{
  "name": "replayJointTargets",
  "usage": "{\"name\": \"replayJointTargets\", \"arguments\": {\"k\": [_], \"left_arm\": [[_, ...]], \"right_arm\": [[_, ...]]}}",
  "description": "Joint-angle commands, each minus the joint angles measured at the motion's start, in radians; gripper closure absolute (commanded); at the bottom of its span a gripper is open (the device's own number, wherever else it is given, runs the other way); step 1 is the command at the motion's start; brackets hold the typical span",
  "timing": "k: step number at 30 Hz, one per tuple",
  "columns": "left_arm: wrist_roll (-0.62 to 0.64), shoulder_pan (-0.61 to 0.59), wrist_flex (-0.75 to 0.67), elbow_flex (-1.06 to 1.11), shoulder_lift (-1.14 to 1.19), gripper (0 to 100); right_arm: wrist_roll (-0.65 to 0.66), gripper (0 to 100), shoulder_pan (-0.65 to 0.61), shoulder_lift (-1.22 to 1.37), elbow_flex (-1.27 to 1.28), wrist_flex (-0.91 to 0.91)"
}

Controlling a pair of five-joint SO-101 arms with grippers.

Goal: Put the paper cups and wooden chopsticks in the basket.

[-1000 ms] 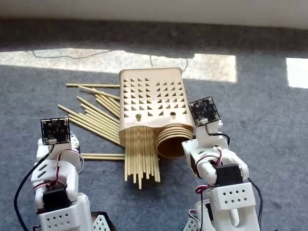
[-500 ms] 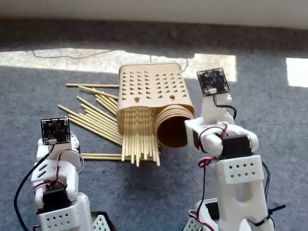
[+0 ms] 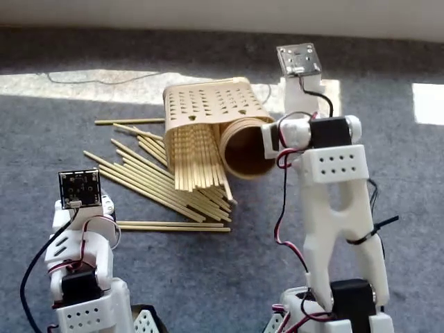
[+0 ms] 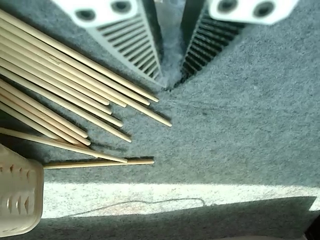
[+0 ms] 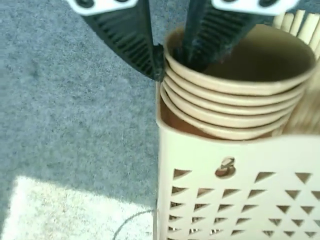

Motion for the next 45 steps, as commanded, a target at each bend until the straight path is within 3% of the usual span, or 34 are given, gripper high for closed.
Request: {"name": "replayJointTargets", "arguments": {"k": [1,4,10,25,33,38,45], "left_arm": [[-0.008,-0.007,0.002,-0.005,-0.012,99],[-0.008,-0.007,0.002,-0.005,-0.012,99],[-0.008,-0.007,0.002,-0.005,-0.012,99],[-0.008,-0.007,0.002,-0.005,-0.012,99],[-0.008,-0.007,0.002,-0.007,-0.012,99],[-0.008,-0.007,0.003,-0.007,-0.012,99],[-0.008,-0.007,0.003,-0.007,-0.012,99]], "right_arm": [[-0.009,98.8,0.007,0.071,-0.162,0.001],[-0.009,98.0,0.007,0.148,-0.260,0.001],[-0.094,85.2,0.002,0.269,-0.406,0.002],[-0.091,85.1,-0.104,0.395,-0.498,-0.007],[-0.098,87.1,-0.153,0.404,-0.565,-0.038],[-0.091,99.5,-0.177,0.404,-0.561,-0.081],[-0.166,99.1,-0.162,0.404,-0.567,-0.077]]}}
